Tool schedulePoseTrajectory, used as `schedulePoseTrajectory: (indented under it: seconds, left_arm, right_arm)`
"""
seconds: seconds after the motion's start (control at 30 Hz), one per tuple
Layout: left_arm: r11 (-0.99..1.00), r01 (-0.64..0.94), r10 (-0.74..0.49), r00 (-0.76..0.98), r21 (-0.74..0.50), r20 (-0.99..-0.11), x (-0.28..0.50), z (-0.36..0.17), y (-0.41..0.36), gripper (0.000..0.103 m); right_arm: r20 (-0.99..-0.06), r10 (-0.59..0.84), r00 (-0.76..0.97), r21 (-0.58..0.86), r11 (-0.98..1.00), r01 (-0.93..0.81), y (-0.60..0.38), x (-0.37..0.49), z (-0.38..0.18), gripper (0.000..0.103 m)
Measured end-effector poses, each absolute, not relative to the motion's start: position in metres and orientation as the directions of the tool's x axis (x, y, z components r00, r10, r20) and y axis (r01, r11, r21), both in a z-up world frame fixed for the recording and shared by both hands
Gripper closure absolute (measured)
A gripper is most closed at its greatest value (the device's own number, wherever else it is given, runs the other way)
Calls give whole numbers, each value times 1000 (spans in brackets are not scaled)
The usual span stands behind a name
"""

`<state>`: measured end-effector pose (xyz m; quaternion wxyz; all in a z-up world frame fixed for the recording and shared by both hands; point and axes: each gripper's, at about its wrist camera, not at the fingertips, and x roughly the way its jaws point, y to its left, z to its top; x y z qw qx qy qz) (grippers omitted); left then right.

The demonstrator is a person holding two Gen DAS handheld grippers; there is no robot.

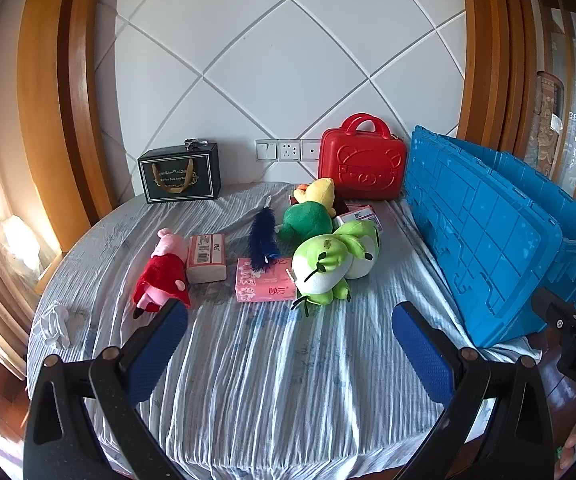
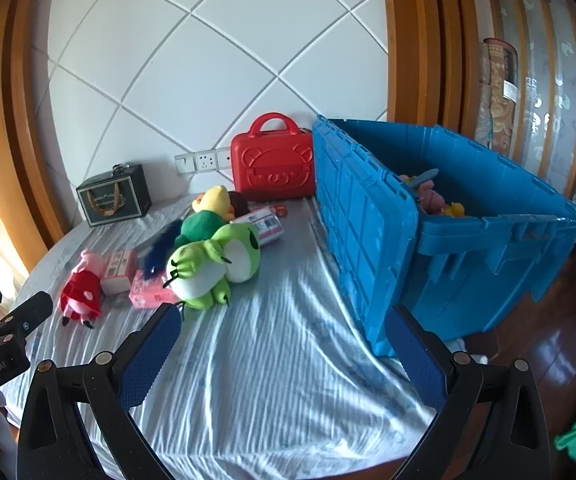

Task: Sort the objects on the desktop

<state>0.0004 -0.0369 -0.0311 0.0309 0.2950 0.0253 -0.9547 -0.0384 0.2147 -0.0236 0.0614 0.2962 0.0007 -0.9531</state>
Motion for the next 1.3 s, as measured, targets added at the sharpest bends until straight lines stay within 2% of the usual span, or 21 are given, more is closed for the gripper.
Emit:
schedulePoseTrajectory:
  seconds: [0.03, 0.07, 0.37, 0.67, 0.83, 1.03, 1.3]
  left_arm:
    - [-997, 75, -45, -822, -30, -568, -2, -32, -38, 0]
    - [-989, 142, -100, -816, -30, -569, -3, -33, -39, 0]
    - [-990, 137, -96, -793, -23, -602, -30, -54, -54, 0]
    - [-982, 185, -117, -738, -32, -664, -100, -98, -111, 0]
    - [-980, 196, -108, -691, -41, -715, -140, -136, -133, 0]
    - [-990, 134, -47, -653, -54, -756, -179, -170, -104, 0]
    - [-989, 140, -49, -607, -45, -793, -243, -207, -40, 0]
  right_arm:
    - [-566, -117, -816, 35, -992, 118, 214, -40, -24, 0]
    - [-568, -117, -814, 35, -992, 119, 212, -41, -25, 0]
    - [-600, -141, -787, 36, -988, 149, 194, -67, -45, 0]
    - [-686, -162, -709, 38, -982, 188, 145, -145, -85, 0]
    - [-755, -212, -621, 94, -972, 217, 123, -192, -121, 0]
    - [-785, -206, -584, 86, -970, 226, 134, -228, -147, 0]
    - [-814, -251, -523, 77, -940, 332, 152, -300, -172, 0]
